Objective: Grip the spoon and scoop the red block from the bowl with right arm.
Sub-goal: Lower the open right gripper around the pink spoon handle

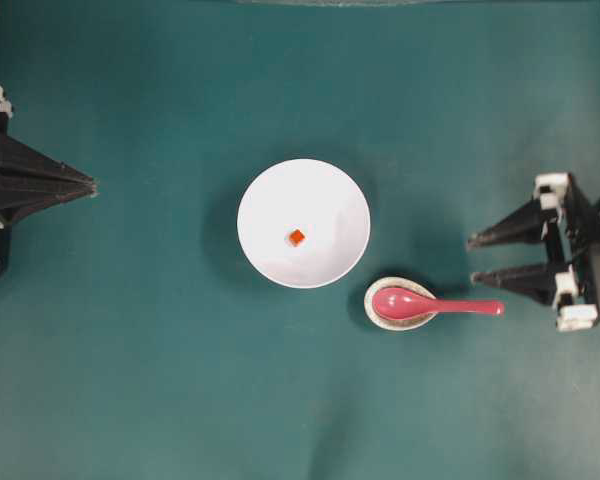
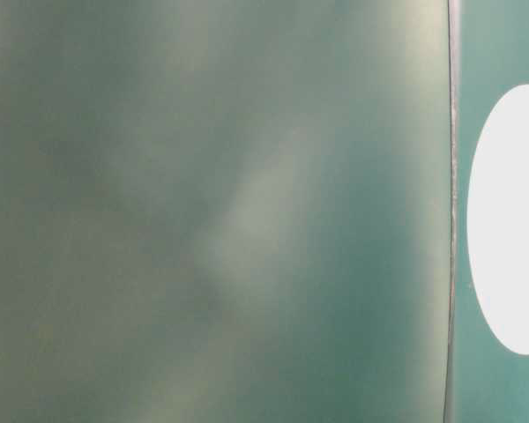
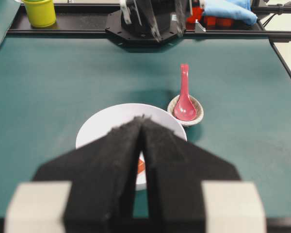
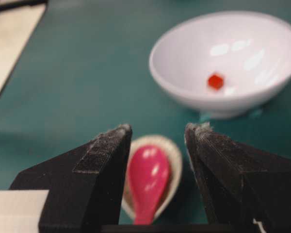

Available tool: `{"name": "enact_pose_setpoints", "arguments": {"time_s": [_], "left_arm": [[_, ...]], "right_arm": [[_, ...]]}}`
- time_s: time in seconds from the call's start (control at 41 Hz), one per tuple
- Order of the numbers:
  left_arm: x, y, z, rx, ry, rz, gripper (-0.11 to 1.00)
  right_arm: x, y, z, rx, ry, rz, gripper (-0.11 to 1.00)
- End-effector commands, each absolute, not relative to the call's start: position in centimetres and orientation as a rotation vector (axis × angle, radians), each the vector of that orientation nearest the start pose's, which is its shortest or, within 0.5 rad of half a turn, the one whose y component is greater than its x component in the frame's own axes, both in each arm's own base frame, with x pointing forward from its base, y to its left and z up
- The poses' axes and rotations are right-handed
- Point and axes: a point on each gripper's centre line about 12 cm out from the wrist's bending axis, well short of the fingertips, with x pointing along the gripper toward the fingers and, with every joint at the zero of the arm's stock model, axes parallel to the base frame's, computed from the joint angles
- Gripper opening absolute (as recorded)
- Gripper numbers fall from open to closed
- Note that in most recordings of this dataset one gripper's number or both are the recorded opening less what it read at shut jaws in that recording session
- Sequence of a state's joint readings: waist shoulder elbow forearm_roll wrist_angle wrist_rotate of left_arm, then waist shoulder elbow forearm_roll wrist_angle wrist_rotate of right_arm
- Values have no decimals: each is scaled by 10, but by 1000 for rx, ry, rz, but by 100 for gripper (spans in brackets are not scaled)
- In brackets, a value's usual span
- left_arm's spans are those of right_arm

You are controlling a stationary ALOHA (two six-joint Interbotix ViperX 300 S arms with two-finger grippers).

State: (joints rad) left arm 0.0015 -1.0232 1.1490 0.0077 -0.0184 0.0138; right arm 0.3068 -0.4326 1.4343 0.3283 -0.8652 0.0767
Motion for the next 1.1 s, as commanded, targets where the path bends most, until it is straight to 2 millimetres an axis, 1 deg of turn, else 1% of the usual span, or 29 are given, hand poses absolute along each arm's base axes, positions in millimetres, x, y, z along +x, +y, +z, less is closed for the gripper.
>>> {"name": "enact_pose_setpoints", "arguments": {"time_s": [0.0, 0.146, 0.195, 0.439, 0.561, 0.757, 0.952, 1.074], "left_arm": [[192, 1, 294, 27, 81, 2, 1], [192, 1, 294, 27, 81, 2, 1], [192, 1, 294, 29, 83, 2, 1], [192, 1, 294, 27, 81, 2, 1], [192, 1, 294, 26, 83, 2, 1], [192, 1, 293, 26, 86, 2, 1], [192, 1, 293, 27, 89, 2, 1], [192, 1, 293, 27, 89, 2, 1]], "right_arm": [[210, 45, 151, 266, 155, 40, 54], [218, 63, 136, 269, 186, 31, 54], [221, 69, 127, 262, 210, 14, 54], [223, 74, 96, 198, 284, -38, 54], [221, 74, 88, 174, 311, -42, 54], [221, 74, 80, 157, 345, -48, 54], [219, 77, 71, 162, 430, -45, 54], [219, 78, 70, 163, 438, -43, 54]]}}
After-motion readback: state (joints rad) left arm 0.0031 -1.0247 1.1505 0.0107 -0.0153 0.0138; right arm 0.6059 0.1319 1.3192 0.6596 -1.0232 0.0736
